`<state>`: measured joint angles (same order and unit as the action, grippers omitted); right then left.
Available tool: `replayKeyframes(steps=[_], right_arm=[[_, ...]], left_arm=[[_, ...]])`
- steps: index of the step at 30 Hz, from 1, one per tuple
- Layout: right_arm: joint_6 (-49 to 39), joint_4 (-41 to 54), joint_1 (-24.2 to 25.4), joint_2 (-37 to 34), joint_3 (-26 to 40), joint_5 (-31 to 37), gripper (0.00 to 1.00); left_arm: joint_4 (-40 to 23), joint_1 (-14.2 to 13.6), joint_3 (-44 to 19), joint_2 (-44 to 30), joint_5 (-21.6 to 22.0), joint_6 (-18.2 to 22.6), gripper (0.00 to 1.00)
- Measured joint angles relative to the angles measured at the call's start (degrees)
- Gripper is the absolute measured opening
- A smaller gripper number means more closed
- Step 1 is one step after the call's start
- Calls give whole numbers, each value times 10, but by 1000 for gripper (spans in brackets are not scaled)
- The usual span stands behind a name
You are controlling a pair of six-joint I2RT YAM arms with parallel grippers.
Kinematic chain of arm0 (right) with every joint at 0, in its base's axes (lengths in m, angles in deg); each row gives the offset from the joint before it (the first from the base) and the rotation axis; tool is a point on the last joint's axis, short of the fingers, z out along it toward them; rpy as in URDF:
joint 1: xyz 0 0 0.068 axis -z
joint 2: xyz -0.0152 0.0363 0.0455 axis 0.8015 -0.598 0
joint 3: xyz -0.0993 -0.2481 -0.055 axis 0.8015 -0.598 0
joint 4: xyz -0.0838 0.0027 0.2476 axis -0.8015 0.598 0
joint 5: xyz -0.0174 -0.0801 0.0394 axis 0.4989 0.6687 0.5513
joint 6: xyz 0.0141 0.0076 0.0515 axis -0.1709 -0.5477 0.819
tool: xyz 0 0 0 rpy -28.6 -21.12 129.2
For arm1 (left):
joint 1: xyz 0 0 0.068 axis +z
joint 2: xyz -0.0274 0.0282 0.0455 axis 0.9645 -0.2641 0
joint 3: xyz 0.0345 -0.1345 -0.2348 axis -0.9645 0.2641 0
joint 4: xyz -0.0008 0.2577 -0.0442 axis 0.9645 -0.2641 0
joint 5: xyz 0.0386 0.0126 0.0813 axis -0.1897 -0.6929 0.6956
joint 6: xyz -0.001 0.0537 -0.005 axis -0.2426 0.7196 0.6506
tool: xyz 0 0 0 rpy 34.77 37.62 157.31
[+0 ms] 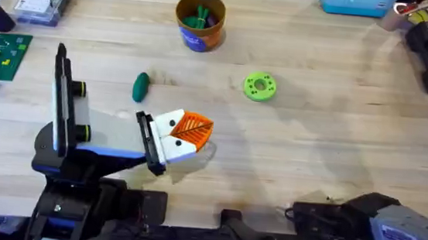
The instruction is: Pick up the gripper from the table and insert it into the empty holder that is missing its gripper. Then pick up a screw, insert it into the mounting hole, and use the screwdriver to tighten it. Finally, clean up the table by picking up the vegetable and placing it into the bucket.
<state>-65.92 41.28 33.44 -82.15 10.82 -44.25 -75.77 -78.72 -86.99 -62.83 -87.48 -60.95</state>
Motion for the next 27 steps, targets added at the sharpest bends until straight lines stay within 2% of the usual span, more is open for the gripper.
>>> replayKeyframes(steps=[8,16,19,27], right_arm=[[26,-89,-4,14,-34,-135,27],[120,-329,-13,14,-181,-182,26],[154,-393,-17,12,-223,-199,26],[186,-410,-61,-3,-235,-250,26]], left_arm=[[0,0,0,0,0,0,4],[0,0,0,0,0,2,4],[0,0,0,0,0,2,4],[0,0,0,0,0,2,4]])
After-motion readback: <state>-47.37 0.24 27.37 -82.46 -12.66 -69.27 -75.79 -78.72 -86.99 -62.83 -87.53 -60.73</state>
